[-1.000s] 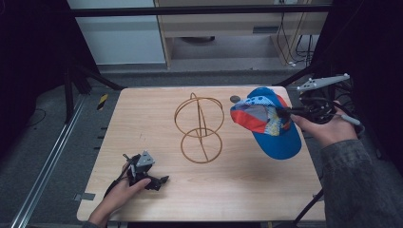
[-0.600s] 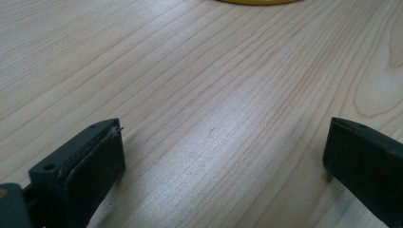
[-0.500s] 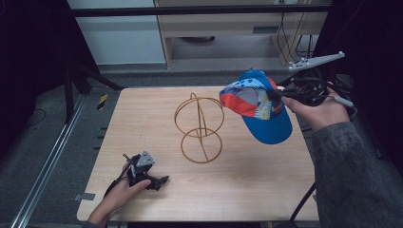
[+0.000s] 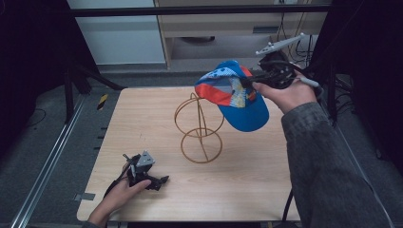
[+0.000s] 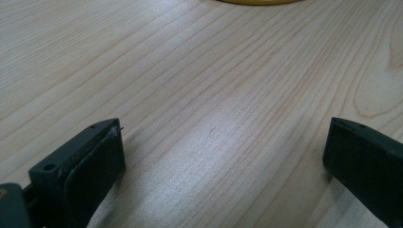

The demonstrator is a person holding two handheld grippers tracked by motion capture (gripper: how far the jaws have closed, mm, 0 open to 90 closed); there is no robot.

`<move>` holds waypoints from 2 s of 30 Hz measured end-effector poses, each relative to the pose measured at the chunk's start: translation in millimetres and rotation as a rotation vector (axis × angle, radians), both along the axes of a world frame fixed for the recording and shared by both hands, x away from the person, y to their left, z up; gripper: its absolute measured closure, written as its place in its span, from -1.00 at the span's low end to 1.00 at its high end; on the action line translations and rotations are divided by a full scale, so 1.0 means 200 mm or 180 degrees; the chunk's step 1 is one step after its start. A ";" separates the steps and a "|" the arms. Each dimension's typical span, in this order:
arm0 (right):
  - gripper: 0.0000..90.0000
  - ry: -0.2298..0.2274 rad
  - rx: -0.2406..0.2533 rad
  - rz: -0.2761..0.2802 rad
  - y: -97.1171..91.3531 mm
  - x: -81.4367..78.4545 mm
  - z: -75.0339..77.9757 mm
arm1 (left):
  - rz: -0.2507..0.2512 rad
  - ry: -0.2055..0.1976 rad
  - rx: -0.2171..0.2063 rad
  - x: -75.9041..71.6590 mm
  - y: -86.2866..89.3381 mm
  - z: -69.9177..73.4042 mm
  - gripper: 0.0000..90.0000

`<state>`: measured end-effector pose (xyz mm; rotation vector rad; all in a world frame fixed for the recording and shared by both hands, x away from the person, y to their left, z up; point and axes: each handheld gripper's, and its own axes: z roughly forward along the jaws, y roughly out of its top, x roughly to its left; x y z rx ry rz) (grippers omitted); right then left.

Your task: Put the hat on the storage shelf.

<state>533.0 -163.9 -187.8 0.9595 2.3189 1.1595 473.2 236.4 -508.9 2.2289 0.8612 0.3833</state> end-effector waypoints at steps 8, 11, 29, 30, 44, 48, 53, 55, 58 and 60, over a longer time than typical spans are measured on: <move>0.99 0.0038 -0.0069 0.0137 0.18 0.09 0.01 | 0.0000 -0.0001 -0.0001 0.00 0.00 0.00 -1.00; 0.99 0.0053 -0.0117 0.0196 0.26 0.11 0.00 | 0.0001 -0.0001 0.0000 0.00 0.00 0.00 -1.00; 0.98 0.0290 -0.0449 0.0253 0.52 0.26 -0.09 | 0.0002 -0.0002 0.0000 0.00 0.00 0.00 -1.00; 0.98 0.0308 -0.0468 0.0267 0.53 0.27 -0.10 | 0.0001 -0.0002 0.0001 0.00 0.00 0.00 -1.00; 0.96 0.0356 -0.0662 0.0337 0.63 0.29 -0.18 | 0.0002 -0.0002 0.0000 0.00 0.00 0.00 -1.00; 0.95 0.0377 -0.0645 0.0350 0.63 0.29 -0.20 | 0.0002 -0.0003 0.0001 0.00 0.00 0.00 -1.00; 0.94 0.0385 -0.0621 0.0370 0.63 0.28 -0.21 | 0.0002 -0.0003 0.0001 0.00 0.00 0.00 -1.00; 0.93 0.0387 -0.0619 0.0370 0.62 0.28 -0.21 | 0.0001 -0.0002 0.0002 0.00 0.00 0.00 -1.00; 0.92 0.0387 -0.0601 0.0365 0.61 0.27 -0.20 | 0.0002 -0.0002 0.0001 0.00 0.00 0.00 -1.00; 0.90 0.0393 -0.0585 0.0370 0.61 0.26 -0.20 | 0.0002 -0.0002 0.0002 0.00 0.00 0.00 -1.00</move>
